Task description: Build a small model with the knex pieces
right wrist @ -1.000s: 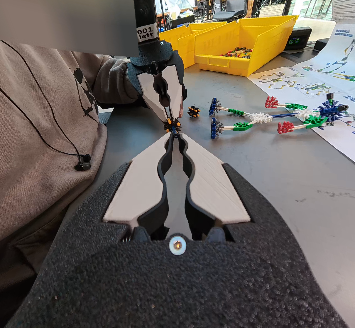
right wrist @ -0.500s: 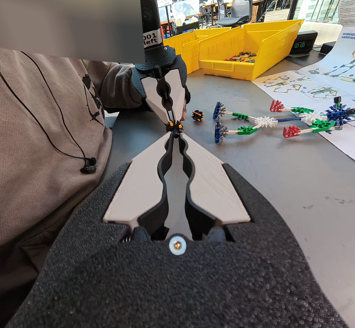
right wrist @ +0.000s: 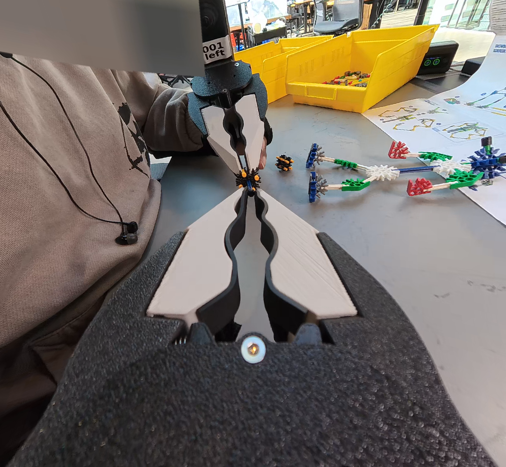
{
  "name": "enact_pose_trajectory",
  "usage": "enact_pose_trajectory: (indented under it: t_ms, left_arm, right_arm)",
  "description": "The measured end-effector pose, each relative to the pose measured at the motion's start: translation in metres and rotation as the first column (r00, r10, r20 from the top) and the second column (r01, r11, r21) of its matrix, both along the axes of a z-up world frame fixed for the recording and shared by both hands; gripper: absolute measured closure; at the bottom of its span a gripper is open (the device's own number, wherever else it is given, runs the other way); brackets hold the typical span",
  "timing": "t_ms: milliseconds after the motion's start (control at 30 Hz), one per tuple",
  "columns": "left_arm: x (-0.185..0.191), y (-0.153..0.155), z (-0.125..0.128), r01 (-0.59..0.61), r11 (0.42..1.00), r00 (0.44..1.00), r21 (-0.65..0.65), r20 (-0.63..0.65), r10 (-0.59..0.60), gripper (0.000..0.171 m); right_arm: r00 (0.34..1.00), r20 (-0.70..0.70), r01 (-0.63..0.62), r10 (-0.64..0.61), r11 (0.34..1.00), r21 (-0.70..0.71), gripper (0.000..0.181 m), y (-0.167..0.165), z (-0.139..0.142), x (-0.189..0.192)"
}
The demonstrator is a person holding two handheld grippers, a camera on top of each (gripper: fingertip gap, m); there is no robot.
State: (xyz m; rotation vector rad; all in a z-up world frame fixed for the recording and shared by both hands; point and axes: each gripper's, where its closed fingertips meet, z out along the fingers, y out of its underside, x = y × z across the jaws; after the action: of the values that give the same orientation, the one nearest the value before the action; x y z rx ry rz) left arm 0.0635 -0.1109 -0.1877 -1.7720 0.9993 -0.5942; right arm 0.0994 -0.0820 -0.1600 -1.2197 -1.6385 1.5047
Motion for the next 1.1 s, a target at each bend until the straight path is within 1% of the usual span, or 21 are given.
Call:
enact_pose_trajectory:
  t_ms: [100, 267, 433, 533, 600, 700, 800, 867, 967, 1100]
  left_arm:
    - [-0.001, 0.001, 0.000, -0.003, 1.000, 1.000, -0.002, 0.003, 0.003, 0.169]
    - [0.000, -0.002, -0.005, 0.014, 1.000, 0.999, -0.005, -0.036, -0.014, 0.170]
    - [-0.001, -0.004, -0.013, 0.018, 0.999, 0.997, -0.037, -0.073, -0.021, 0.171]
    - [0.000, -0.007, -0.023, 0.024, 0.998, 0.992, -0.062, -0.123, -0.032, 0.171]
    - [0.001, -0.008, -0.028, 0.026, 0.997, 0.991, -0.073, -0.132, -0.036, 0.171]
    - [-0.002, -0.006, -0.031, 0.012, 0.996, 0.989, -0.086, -0.144, -0.024, 0.171]
    - [-0.004, -0.004, -0.021, 0.004, 0.995, 0.995, -0.098, -0.098, -0.013, 0.171]
    - [-0.005, -0.005, -0.023, 0.003, 0.996, 0.992, -0.093, -0.123, -0.014, 0.171]
    - [-0.005, -0.006, -0.026, 0.005, 0.995, 0.991, -0.102, -0.130, -0.018, 0.171]
    - [-0.005, -0.007, -0.033, 0.011, 0.994, 0.988, -0.113, -0.153, -0.028, 0.171]
  right_arm:
    - [1.000, 0.009, -0.009, 0.009, 1.000, 0.002, 0.177, -0.002, -0.001, 0.000]
    - [0.999, 0.027, -0.019, 0.019, 1.000, 0.017, 0.177, -0.005, -0.004, -0.001]
    - [0.997, 0.080, -0.016, 0.010, 0.997, 0.082, 0.178, -0.007, -0.015, -0.001]
    - [0.992, 0.127, -0.033, 0.018, 0.993, 0.117, 0.177, -0.010, -0.024, -0.002]
    - [0.991, 0.134, -0.041, 0.025, 0.992, 0.123, 0.177, -0.011, -0.025, -0.002]
    - [0.976, 0.217, -0.057, 0.018, 0.983, 0.177, 0.178, -0.011, -0.042, 0.001]
    - [0.961, 0.276, -0.070, 0.008, 0.974, 0.217, 0.178, -0.010, -0.055, 0.002]
    - [0.952, 0.306, -0.086, 0.011, 0.969, 0.231, 0.178, -0.012, -0.062, 0.001]
    - [0.960, 0.279, -0.064, -0.002, 0.972, 0.227, 0.178, -0.009, -0.057, -0.001]
    - [0.960, 0.281, -0.073, 0.002, 0.968, 0.241, 0.178, -0.011, -0.058, 0.000]
